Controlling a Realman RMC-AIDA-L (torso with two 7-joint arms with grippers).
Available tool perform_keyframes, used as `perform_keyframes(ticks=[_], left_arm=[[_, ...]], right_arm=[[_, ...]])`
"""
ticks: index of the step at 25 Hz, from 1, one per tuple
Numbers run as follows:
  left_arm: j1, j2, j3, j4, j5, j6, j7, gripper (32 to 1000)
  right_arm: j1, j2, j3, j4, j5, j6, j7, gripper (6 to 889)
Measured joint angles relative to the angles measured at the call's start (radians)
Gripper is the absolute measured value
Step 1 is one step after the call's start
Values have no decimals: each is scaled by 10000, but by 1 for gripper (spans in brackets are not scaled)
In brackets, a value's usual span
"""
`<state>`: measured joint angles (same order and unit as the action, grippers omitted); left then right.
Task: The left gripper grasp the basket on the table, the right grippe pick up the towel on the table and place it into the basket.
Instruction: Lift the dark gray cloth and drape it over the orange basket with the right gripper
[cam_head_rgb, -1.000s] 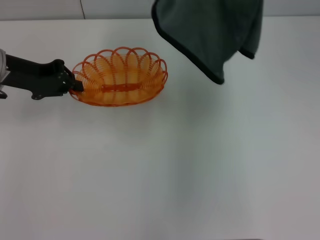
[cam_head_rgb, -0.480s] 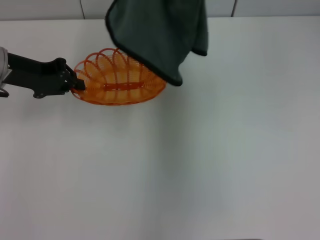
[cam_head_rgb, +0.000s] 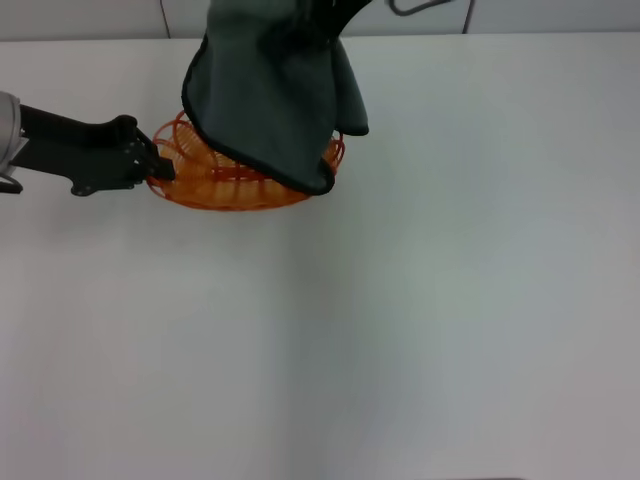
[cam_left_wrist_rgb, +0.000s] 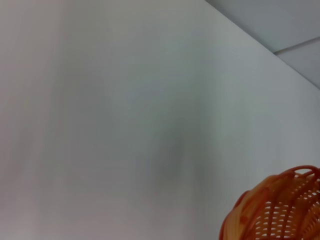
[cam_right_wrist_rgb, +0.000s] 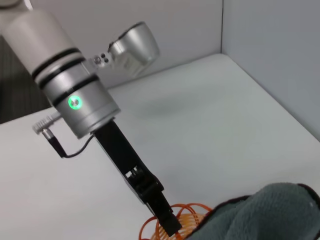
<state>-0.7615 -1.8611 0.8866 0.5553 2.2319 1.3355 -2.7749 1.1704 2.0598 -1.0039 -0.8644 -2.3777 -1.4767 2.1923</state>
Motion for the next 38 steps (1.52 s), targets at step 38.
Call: perform_keyframes(ticks=[38], left_arm=[[-246,-38,0,16,-99,43,-1,82]], right_arm=[[851,202,-3583,4014,1606,3878,-1002,96]])
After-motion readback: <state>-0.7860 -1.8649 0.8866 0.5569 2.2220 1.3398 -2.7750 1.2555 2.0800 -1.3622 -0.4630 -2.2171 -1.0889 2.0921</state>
